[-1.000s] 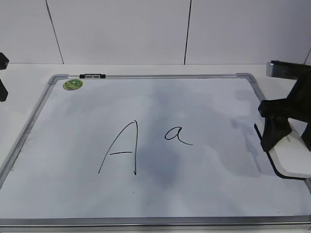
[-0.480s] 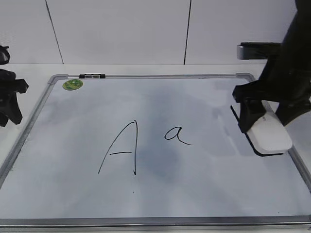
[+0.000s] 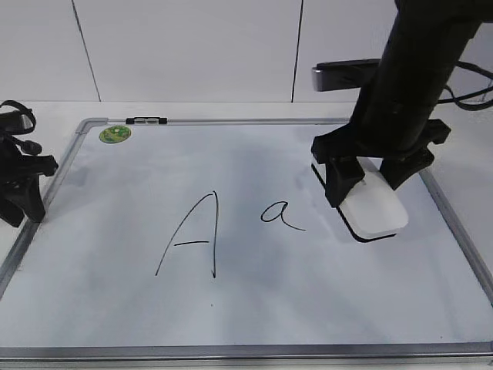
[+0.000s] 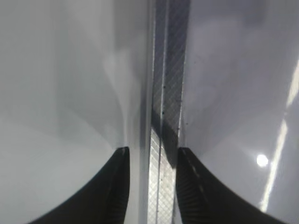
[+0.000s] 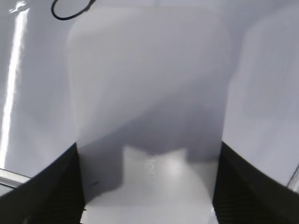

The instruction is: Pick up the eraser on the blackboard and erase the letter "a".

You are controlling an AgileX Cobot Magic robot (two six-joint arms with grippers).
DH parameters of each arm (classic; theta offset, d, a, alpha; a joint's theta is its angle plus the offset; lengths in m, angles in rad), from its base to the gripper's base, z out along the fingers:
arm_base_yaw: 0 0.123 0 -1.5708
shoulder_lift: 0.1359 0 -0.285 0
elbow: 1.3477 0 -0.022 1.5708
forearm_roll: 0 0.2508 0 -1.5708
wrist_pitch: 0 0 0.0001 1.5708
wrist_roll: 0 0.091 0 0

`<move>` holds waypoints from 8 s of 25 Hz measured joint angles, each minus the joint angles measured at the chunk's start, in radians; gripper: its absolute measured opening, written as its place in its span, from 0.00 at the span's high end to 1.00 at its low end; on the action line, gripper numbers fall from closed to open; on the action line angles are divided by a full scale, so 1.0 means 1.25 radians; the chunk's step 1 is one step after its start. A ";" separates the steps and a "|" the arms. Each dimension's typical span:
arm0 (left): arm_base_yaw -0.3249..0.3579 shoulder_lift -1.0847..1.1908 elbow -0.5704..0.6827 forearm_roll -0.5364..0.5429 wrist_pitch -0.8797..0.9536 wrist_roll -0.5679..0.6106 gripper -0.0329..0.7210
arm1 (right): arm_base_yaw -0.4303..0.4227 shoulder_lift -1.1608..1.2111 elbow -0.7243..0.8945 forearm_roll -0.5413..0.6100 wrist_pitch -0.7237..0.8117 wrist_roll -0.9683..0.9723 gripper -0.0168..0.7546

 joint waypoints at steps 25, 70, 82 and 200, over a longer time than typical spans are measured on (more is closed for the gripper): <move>0.000 0.024 -0.020 0.001 0.011 0.002 0.94 | 0.017 0.033 -0.024 -0.042 0.001 0.000 0.27; 0.000 0.024 -0.020 0.000 0.011 0.005 0.94 | 0.128 0.304 -0.207 -0.060 0.008 0.009 0.27; 0.000 0.024 -0.020 0.000 0.009 0.005 0.94 | 0.051 0.304 -0.208 -0.033 0.007 0.019 0.27; 0.000 0.024 -0.020 -0.004 0.011 0.005 0.94 | -0.235 0.236 -0.140 -0.090 -0.001 0.033 0.27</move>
